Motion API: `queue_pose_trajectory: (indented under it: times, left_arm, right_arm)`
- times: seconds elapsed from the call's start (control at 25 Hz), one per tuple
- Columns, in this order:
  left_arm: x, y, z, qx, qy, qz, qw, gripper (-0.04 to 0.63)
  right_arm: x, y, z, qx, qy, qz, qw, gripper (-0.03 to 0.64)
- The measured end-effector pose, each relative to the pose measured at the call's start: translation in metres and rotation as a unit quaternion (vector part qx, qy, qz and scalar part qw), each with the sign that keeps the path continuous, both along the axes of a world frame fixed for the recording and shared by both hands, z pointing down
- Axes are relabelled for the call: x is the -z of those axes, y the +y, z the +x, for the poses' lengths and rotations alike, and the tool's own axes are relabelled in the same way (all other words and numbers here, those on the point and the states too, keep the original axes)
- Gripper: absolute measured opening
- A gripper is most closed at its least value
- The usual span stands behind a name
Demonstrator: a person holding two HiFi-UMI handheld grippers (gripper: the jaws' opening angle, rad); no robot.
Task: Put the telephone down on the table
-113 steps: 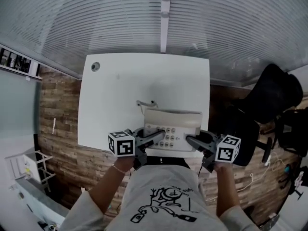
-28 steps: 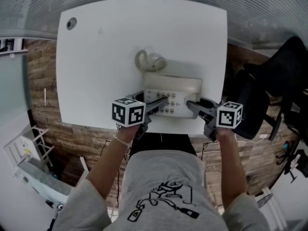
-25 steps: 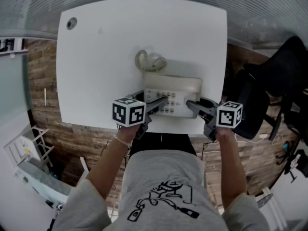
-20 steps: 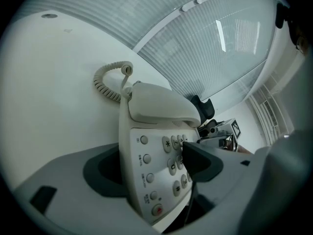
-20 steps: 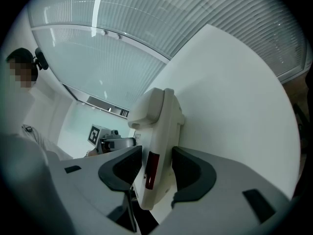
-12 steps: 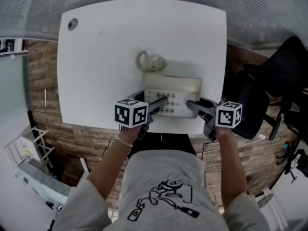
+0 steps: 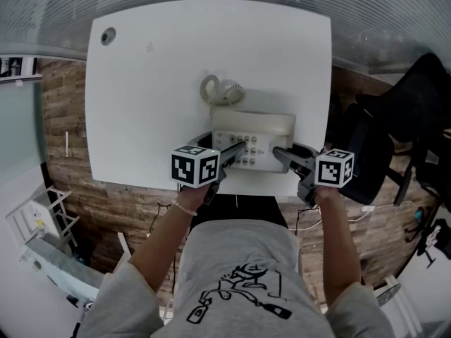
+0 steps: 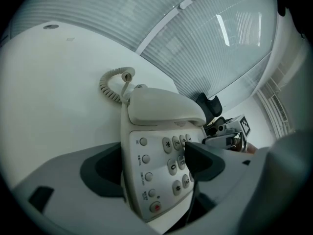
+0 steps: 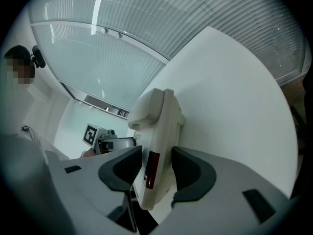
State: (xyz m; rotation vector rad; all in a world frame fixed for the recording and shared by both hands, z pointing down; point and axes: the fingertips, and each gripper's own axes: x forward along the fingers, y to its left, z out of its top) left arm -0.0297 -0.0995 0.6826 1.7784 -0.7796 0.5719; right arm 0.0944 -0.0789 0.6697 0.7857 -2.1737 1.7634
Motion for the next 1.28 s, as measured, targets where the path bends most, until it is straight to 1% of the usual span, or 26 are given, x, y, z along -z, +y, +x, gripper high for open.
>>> queue_pose_trajectory:
  times: [0.32, 0.52, 0.64, 0.76, 0.96, 1.28]
  left_arm:
    - [-0.0009, 0.0005, -0.0014, 0.007, -0.016, -0.002, 0.9998, 0.377]
    - [-0.0027, 0.0010, -0.0036, 0.011, -0.033, 0.001, 0.9994, 0.387]
    - [-0.0031, 0.0007, -0.0057, 0.007, -0.049, 0.010, 0.9987, 0.391]
    - [-0.0016, 0.0002, -0.0070, -0.012, -0.074, 0.031, 0.9967, 0.394]
    - [-0.0019, -0.0014, -0.0081, -0.012, -0.068, 0.030, 0.9972, 0.394]
    - [0.0022, 0.0032, -0.0101, -0.014, -0.065, 0.030, 0.9974, 0.394]
  right_arm:
    - [0.0011, -0.0006, -0.0005, 0.000, 0.006, -0.002, 1.000, 0.209]
    - [-0.0014, 0.0010, 0.0005, 0.001, 0.008, -0.004, 1.000, 0.208]
    - [-0.0008, 0.0005, -0.0001, -0.001, 0.012, -0.004, 1.000, 0.206]
    - [-0.0019, 0.0001, 0.0007, -0.002, 0.014, -0.004, 1.000, 0.195]
    - [0.0016, -0.0023, -0.0011, -0.005, 0.015, -0.005, 1.000, 0.195]
    - [0.0008, 0.0037, 0.0035, -0.013, 0.032, -0.010, 0.999, 0.196]
